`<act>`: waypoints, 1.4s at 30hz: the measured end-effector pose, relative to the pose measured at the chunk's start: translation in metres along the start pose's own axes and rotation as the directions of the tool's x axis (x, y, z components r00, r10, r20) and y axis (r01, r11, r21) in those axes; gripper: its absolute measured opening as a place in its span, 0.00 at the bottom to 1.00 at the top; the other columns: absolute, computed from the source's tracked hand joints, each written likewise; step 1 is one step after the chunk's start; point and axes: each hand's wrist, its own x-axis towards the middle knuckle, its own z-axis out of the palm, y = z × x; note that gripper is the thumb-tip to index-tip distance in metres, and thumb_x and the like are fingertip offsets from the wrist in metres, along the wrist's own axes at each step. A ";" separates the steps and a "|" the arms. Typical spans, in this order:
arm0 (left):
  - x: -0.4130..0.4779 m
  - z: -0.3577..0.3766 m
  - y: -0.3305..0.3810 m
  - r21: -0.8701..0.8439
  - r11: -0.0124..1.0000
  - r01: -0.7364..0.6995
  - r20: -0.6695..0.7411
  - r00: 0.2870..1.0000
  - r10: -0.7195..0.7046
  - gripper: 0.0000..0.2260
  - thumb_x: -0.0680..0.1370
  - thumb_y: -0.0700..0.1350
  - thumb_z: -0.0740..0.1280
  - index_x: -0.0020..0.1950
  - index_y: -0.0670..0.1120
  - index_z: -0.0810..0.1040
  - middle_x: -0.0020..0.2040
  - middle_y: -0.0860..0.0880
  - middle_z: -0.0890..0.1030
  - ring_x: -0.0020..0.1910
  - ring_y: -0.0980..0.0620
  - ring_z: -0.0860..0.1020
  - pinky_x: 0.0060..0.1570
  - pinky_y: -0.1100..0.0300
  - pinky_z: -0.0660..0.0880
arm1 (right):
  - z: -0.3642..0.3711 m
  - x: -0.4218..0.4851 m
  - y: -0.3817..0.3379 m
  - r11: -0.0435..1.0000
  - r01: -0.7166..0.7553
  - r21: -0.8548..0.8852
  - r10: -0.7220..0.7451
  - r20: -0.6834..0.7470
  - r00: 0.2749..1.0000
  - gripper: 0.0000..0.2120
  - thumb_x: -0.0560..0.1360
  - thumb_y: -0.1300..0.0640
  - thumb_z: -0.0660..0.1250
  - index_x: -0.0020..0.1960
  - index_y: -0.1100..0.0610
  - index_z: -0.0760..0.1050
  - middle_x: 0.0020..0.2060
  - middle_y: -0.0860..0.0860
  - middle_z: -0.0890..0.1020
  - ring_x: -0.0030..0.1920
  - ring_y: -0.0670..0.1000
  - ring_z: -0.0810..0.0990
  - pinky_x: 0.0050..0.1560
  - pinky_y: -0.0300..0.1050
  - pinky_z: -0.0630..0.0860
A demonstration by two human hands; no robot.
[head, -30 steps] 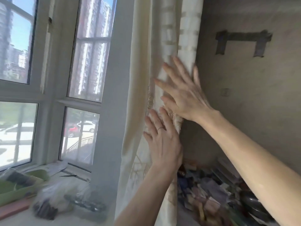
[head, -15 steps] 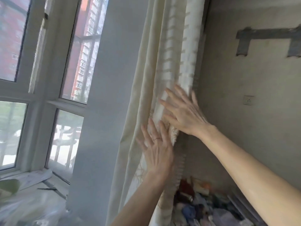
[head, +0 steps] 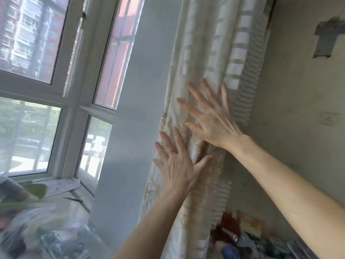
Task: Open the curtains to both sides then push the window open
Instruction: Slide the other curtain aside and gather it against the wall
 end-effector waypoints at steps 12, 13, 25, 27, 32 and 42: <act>0.041 0.094 0.027 0.090 0.981 -0.173 -0.092 0.979 0.181 0.37 0.73 0.29 0.57 0.78 0.40 0.41 0.77 0.32 0.49 0.74 0.32 0.56 0.64 0.40 0.71 | 0.055 -0.016 0.067 0.997 0.028 -0.067 -0.026 0.029 0.999 0.24 0.76 0.41 0.59 0.71 0.45 0.69 0.79 0.52 0.52 0.78 0.60 0.45 0.69 0.72 0.39; 0.049 0.104 0.026 0.097 0.978 -0.186 -0.100 0.976 0.195 0.35 0.73 0.30 0.53 0.78 0.39 0.43 0.77 0.32 0.51 0.73 0.32 0.59 0.60 0.40 0.73 | 0.065 -0.017 0.074 0.997 0.024 -0.074 -0.021 0.040 0.999 0.24 0.76 0.41 0.59 0.71 0.45 0.68 0.79 0.52 0.52 0.78 0.60 0.44 0.69 0.73 0.39; 0.172 0.228 0.011 0.263 0.875 -0.407 0.068 0.912 0.404 0.22 0.73 0.34 0.53 0.65 0.32 0.72 0.56 0.33 0.80 0.49 0.41 0.83 0.46 0.55 0.81 | 0.234 -0.027 0.159 0.979 -0.133 -0.154 0.159 0.171 0.972 0.24 0.75 0.41 0.58 0.69 0.45 0.71 0.76 0.55 0.62 0.77 0.65 0.51 0.64 0.77 0.52; 0.181 0.242 0.014 0.287 0.850 -0.442 0.179 0.896 0.406 0.21 0.71 0.34 0.53 0.59 0.33 0.78 0.51 0.35 0.83 0.45 0.44 0.84 0.40 0.58 0.81 | 0.256 -0.040 0.175 0.972 -0.158 -0.176 0.200 0.254 0.946 0.25 0.74 0.41 0.56 0.69 0.46 0.72 0.76 0.56 0.63 0.76 0.67 0.53 0.63 0.77 0.56; 0.182 0.282 0.007 0.201 0.856 -0.476 0.176 0.878 0.446 0.22 0.71 0.37 0.53 0.60 0.36 0.78 0.52 0.36 0.83 0.52 0.39 0.82 0.49 0.51 0.81 | 0.277 -0.078 0.191 0.950 -0.218 -0.222 0.285 0.338 0.897 0.25 0.75 0.40 0.54 0.68 0.45 0.72 0.75 0.55 0.65 0.76 0.65 0.56 0.64 0.76 0.56; 0.166 0.266 -0.008 -0.149 0.963 -0.226 0.118 0.962 0.245 0.47 0.70 0.58 0.71 0.77 0.56 0.41 0.75 0.42 0.28 0.75 0.32 0.37 0.70 0.31 0.52 | 0.252 -0.090 0.179 0.954 -0.179 -0.241 0.238 0.244 0.940 0.29 0.78 0.39 0.57 0.76 0.44 0.59 0.79 0.54 0.53 0.78 0.60 0.47 0.69 0.73 0.48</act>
